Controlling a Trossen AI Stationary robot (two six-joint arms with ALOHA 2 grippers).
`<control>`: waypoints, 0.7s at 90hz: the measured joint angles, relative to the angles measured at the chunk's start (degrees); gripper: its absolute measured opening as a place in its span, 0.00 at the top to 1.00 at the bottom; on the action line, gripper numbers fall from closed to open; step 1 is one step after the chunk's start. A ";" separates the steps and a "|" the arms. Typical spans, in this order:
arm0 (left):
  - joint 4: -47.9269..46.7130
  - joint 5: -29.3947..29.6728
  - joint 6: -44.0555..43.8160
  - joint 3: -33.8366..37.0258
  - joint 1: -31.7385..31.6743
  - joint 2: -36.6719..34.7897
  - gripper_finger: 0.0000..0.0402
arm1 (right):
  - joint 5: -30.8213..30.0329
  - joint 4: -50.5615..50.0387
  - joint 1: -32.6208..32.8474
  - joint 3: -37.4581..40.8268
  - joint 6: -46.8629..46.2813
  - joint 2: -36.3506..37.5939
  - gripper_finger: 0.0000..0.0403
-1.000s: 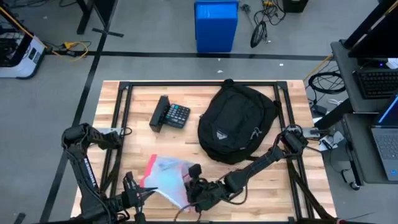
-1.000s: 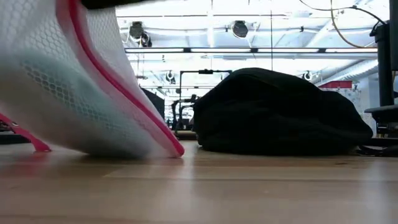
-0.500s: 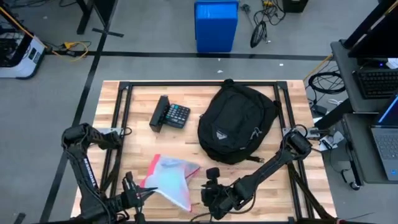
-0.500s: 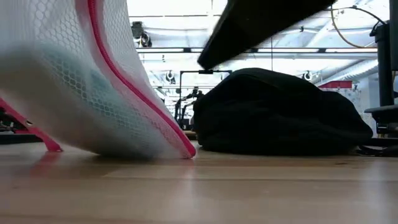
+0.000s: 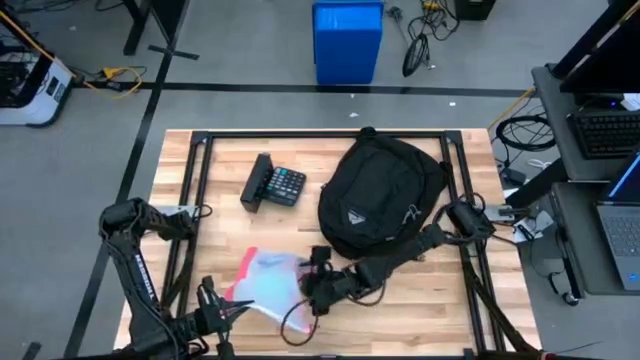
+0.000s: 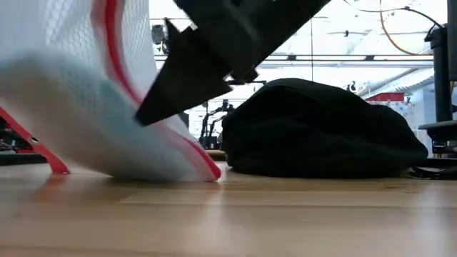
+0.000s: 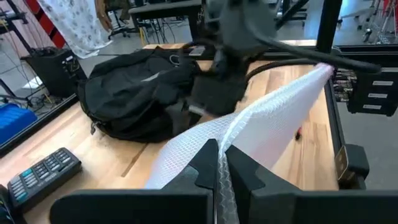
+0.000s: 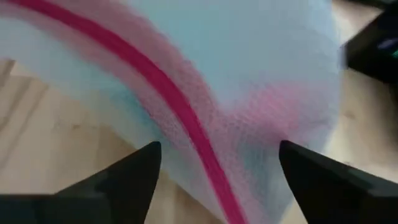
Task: Unpack backpack
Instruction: Open the white zip bag
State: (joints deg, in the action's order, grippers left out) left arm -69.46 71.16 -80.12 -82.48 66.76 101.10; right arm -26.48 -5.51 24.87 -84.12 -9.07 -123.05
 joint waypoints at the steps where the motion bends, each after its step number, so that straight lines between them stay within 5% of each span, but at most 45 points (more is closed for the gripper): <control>1: 0.01 -0.01 0.00 0.00 0.00 0.00 1.00 | 0.29 0.24 -0.20 -0.01 0.06 -0.23 0.22; 22: -0.04 0.51 -0.05 0.00 -0.04 0.00 1.00 | 1.08 1.26 -3.58 -0.01 1.16 -3.29 0.30; 32: -0.01 0.66 -0.12 0.00 -0.04 0.00 1.00 | 0.99 0.75 -4.94 0.01 0.25 -3.38 0.48; 48: 0.13 1.46 -0.44 0.00 -0.04 0.00 1.00 | 0.96 0.30 -4.64 0.03 2.74 -3.38 0.93; 63: 0.38 2.06 -0.57 0.00 -0.04 -0.02 1.00 | 1.36 -3.45 -2.21 0.10 1.81 -1.41 0.99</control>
State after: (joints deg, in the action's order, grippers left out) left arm -69.08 73.22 -80.68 -82.48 66.72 101.08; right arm -25.12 -8.96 22.67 -84.03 -7.26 -124.46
